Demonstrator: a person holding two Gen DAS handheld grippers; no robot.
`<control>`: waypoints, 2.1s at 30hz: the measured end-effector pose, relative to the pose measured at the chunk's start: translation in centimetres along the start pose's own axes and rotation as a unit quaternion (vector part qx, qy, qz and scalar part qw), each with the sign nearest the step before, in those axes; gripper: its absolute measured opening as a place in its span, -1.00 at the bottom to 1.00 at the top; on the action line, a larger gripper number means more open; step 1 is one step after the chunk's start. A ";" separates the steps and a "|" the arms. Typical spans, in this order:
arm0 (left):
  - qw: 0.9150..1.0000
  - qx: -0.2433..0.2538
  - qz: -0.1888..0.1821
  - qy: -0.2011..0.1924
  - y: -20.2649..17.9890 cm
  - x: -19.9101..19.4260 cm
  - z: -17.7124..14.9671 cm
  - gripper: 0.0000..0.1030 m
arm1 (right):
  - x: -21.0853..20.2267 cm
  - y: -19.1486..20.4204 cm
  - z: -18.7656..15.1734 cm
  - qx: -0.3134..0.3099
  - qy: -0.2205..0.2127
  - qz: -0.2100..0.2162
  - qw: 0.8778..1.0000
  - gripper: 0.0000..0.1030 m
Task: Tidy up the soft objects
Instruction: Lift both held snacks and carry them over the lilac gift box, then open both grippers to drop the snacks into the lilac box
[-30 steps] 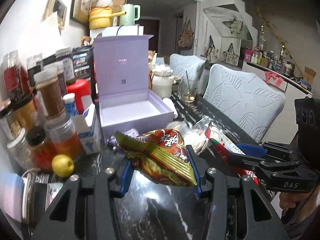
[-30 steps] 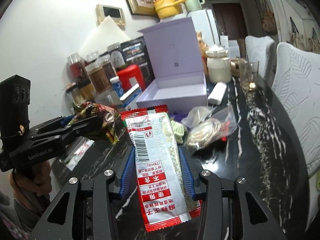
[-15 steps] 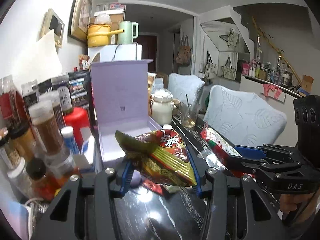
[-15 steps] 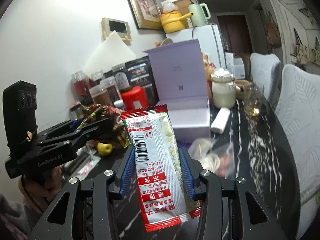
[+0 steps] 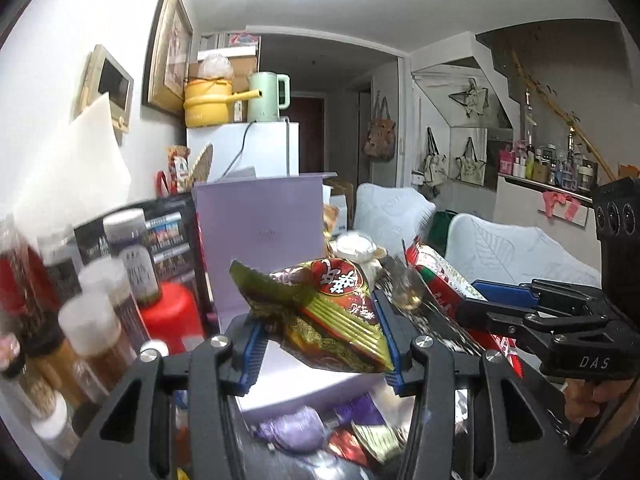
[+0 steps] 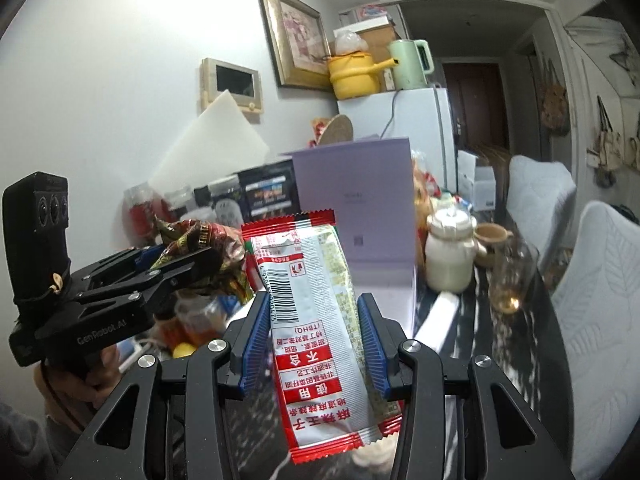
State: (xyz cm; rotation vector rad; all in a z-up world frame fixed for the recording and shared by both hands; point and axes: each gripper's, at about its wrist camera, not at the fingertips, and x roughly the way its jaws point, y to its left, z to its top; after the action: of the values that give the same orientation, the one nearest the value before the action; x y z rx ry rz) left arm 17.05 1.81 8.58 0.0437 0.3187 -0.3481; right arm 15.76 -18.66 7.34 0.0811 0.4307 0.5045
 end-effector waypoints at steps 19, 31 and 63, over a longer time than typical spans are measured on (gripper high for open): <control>0.999 0.002 0.033 -0.018 3.4 9.2 4.1 -0.08 | 9.2 -3.1 6.6 -0.002 -0.022 0.002 1.000 -0.16; 0.998 0.013 0.062 0.008 4.7 15.5 4.4 -0.08 | 15.1 -6.6 8.1 0.016 -0.007 -0.010 1.000 -0.16; 0.982 -0.001 0.127 0.139 6.1 23.8 0.8 -0.05 | 22.9 -9.9 4.9 0.052 0.094 -0.051 0.993 -0.10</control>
State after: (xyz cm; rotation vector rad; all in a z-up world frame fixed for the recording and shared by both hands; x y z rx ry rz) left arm 40.62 -0.37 1.82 0.1314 0.5840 -0.0871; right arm 40.32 -16.02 1.27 0.1114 0.6425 0.3902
